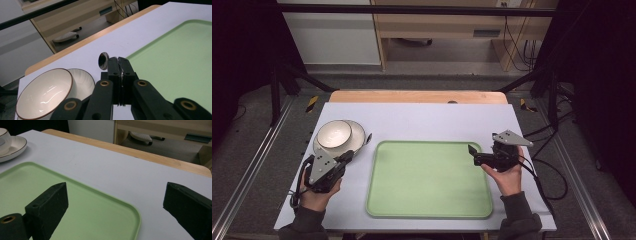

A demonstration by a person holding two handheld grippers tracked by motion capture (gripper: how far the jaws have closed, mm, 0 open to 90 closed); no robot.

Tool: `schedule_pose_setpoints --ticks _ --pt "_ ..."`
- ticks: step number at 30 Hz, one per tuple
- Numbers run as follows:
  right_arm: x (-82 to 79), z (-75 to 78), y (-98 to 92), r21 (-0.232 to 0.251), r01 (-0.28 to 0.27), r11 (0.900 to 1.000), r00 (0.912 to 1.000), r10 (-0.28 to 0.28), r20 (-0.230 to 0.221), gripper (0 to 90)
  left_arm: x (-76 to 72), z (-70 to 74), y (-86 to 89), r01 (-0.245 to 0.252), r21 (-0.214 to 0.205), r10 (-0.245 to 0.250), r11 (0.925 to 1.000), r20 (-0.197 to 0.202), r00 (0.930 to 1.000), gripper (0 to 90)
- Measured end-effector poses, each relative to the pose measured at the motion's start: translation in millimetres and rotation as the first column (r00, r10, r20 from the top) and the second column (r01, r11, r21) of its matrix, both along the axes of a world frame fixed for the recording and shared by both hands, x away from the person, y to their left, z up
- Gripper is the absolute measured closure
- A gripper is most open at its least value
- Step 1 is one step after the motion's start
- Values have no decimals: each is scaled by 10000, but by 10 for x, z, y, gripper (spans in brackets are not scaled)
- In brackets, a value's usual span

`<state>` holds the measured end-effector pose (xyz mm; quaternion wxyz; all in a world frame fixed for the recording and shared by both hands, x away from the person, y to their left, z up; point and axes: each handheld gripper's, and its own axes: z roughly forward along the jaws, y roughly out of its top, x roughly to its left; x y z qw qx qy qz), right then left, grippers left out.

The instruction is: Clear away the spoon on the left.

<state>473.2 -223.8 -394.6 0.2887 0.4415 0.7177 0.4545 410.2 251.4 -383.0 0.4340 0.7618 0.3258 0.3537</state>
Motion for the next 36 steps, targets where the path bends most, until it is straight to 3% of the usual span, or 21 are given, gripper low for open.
schedule_pose_setpoints --ticks 36 --pt "5 -1 -7 -93 3 10000 9999 -4 -101 62 45 -259 -358 826 905 -771 9925 -625 9951 893"
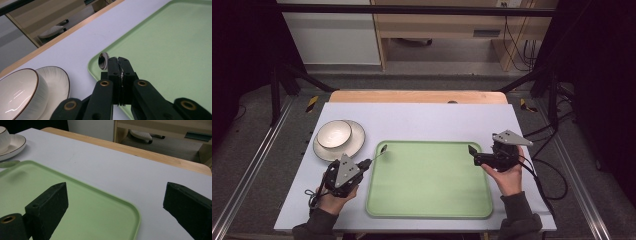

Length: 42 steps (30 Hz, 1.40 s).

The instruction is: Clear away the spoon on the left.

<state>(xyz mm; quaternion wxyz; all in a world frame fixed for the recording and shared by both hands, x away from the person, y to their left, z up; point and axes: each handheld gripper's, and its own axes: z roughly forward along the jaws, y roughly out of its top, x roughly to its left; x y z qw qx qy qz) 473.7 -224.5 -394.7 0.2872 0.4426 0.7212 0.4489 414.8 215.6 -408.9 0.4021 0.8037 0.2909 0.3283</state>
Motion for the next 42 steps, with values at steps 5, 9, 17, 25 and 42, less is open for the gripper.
schedule_pose_setpoints --ticks 5,9,17,25,42 --pt "1 -4 7 -5 1 10000 10000 -1 -56 61 11 -34 -28 18 101 -17 9999 -74 10000 893" --pt "3 -5 6 -23 -7 10000 10000 7 -59 61 18 -54 -46 34 273 -31 9996 -109 9999 893" --pt "6 -11 12 -55 -14 10000 10000 14 -83 61 32 -96 -88 46 514 -36 9987 -208 9998 892" --pt "6 -12 12 -52 -22 10000 10000 22 -79 60 21 -110 -128 87 660 -78 9978 -143 9999 890" --pt "7 -11 13 -51 -26 10000 9999 26 -99 58 -48 -132 -274 282 1890 -323 9816 184 9993 882"
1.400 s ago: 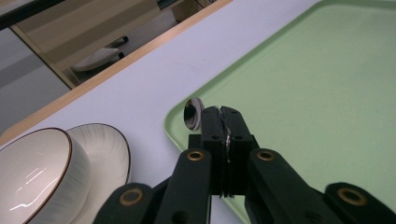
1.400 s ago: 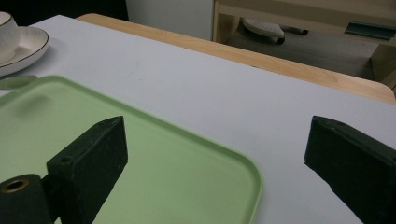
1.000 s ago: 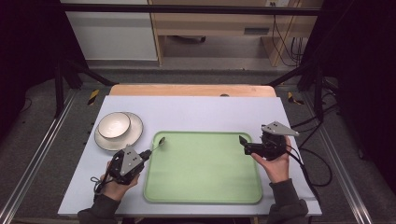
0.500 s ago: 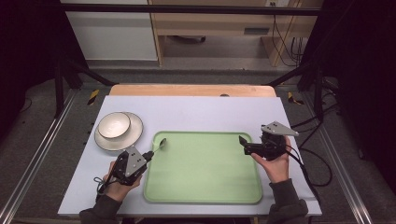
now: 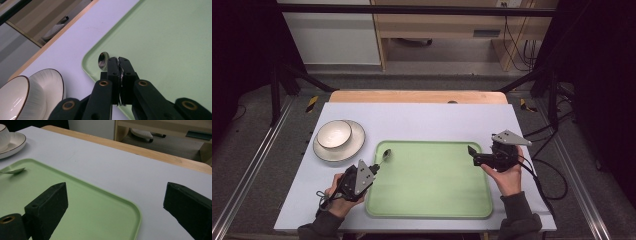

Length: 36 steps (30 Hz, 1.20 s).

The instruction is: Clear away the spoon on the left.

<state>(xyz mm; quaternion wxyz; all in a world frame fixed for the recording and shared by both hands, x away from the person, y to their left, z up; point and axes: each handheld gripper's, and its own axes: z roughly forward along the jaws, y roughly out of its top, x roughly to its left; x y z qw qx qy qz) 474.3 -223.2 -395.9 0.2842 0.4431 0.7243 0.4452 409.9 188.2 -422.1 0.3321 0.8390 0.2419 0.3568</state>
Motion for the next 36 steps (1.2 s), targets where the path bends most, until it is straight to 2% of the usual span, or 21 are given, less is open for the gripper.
schedule_pose_setpoints --ticks 17,25,36 --pt "-3 2 -1 -48 4 10000 10000 -3 69 53 -43 -27 -89 425 661 -433 9969 116 9990 859" --pt "-8 11 -9 -17 8 10000 10000 -8 92 50 -63 -50 -126 624 1044 -640 9926 114 9979 846" --pt "3 3 7 -110 -67 9999 9998 69 160 50 -70 -59 -134 718 1302 -729 9889 37 9973 831"
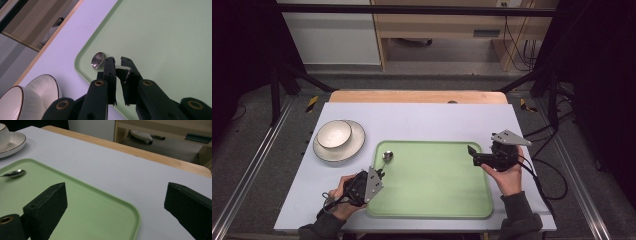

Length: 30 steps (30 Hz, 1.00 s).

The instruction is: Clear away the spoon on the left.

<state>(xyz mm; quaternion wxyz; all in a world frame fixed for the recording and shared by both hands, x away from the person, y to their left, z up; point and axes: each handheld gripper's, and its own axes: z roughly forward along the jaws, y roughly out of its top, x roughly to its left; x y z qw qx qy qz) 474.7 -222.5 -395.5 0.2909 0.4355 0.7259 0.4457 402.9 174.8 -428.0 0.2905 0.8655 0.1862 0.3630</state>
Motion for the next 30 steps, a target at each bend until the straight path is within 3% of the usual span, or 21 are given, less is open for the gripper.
schedule_pose_setpoints --ticks 6,14,30 --pt "-8 -52 48 -374 -225 9990 9997 220 -115 45 -1 -18 -16 52 79 -51 10000 -72 10000 820" --pt "-34 -29 35 -207 -153 9997 9999 151 -80 46 -7 -29 -12 194 224 -192 9996 -116 9997 803" --pt "-70 -16 31 -254 -194 9995 9998 195 51 42 -18 -60 -62 462 480 -450 9978 -250 9987 685"
